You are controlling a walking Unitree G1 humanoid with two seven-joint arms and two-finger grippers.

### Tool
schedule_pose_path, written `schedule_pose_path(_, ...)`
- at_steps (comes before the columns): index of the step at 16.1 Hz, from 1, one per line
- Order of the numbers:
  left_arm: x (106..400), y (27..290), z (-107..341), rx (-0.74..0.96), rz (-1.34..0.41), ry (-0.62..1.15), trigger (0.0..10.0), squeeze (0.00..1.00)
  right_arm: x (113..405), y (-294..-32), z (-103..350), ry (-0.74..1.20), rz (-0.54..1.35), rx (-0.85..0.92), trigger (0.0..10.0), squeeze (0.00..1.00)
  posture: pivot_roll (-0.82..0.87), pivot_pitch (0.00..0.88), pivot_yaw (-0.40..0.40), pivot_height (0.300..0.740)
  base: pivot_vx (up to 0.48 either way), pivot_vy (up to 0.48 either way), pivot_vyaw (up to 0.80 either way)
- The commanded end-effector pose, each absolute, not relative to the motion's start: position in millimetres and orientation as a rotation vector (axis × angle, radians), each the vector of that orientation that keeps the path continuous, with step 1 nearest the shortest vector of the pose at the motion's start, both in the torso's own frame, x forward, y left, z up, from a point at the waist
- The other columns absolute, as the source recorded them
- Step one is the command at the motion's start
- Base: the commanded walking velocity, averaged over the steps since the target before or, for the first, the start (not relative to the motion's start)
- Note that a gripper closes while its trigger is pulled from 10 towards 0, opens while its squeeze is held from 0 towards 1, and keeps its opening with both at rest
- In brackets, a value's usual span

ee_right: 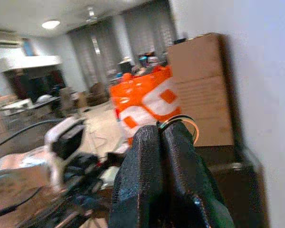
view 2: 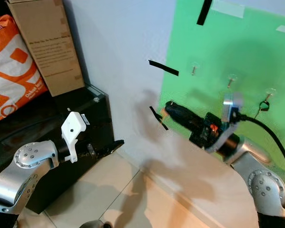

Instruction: Hang keys on a hook

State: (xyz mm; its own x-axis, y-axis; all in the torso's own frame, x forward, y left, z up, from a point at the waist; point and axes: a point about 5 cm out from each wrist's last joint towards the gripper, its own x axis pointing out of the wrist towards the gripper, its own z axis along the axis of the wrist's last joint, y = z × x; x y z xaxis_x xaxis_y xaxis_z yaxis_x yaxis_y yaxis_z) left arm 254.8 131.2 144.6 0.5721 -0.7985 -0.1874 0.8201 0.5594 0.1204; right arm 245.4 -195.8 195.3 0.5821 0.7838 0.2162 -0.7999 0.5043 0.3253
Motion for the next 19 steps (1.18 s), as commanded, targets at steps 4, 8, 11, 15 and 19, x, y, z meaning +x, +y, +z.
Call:
schedule_pose_path(4,249,124,145,0.207,-1.002,0.118,10.0,0.00,266,-229,203,-0.121,0.644,0.439,10.0,0.00,-0.01,0.000,0.005,0.740,0.000,0.000,0.00)
schedule_pose_path(8,250,122,145,0.209,-1.014,0.122,10.0,0.00,270,-241,199,-0.106,0.562,0.439,10.0,0.00,-0.01,0.000,0.010,0.740,0.000,0.000,0.00)
schedule_pose_path(11,250,123,145,0.212,-1.015,0.123,10.0,0.00,273,-248,196,-0.110,0.515,0.459,10.0,0.00,-0.01,0.000,0.009,0.740,0.000,0.000,0.00)
schedule_pose_path(15,251,122,146,0.202,-1.017,0.113,10.0,0.00,284,-252,196,-0.121,0.456,0.472,10.0,0.00,-0.01,0.000,0.009,0.740,0.000,0.000,0.00)
schedule_pose_path(19,250,122,147,0.193,-1.025,0.110,10.0,0.00,291,-260,195,-0.119,0.384,0.476,10.0,0.00,0.00,0.000,0.011,0.740,0.000,0.000,0.00)
